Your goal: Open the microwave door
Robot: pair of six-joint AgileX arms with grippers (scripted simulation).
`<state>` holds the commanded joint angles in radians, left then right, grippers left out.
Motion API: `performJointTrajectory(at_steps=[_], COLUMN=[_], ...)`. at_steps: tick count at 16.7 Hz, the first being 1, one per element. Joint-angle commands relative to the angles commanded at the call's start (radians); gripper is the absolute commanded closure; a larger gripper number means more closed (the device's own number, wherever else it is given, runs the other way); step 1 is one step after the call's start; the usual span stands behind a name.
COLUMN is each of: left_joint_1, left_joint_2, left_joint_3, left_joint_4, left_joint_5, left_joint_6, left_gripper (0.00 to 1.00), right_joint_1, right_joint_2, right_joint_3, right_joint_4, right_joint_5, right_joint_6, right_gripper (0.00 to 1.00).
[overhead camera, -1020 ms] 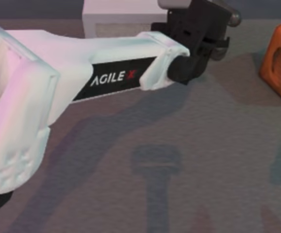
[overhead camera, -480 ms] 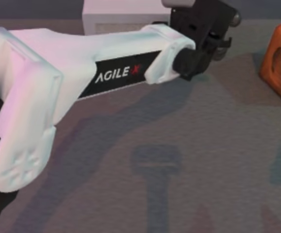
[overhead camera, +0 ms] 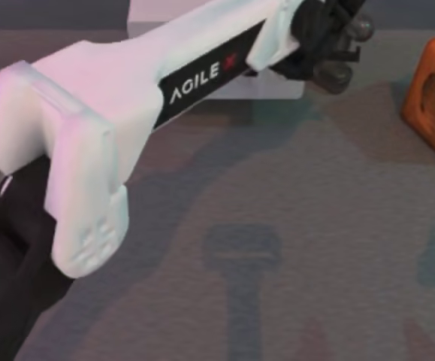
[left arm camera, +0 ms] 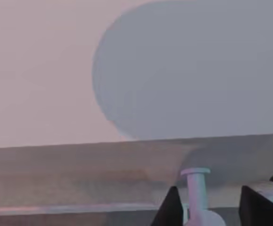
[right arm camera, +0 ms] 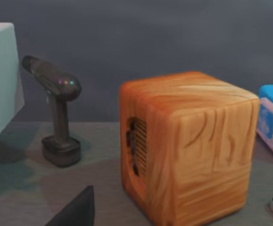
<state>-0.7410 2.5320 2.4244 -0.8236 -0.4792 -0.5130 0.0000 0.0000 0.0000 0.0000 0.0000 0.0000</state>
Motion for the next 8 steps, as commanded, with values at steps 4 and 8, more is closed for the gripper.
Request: performJointTrajectory(at_steps=[4, 8], left_joint_1=[0.027, 0.048], left_joint_2=[0.094, 0.148], left_joint_3=[0.289, 0.456], left_joint_4=[-0.332, -0.510], left_joint_5=[0.087, 0.147], left_joint_6=[-0.063, -0.103], left_gripper=[1.00, 1.00], right_joint_1=[0.000, 0.000], right_joint_2=[0.000, 0.000], right_joint_3=[0.000, 0.000], right_joint_4=[0.000, 0.000], right_joint_5=[0.000, 0.000], right_joint_6=[0.000, 0.000], right_gripper=[0.00, 0.00])
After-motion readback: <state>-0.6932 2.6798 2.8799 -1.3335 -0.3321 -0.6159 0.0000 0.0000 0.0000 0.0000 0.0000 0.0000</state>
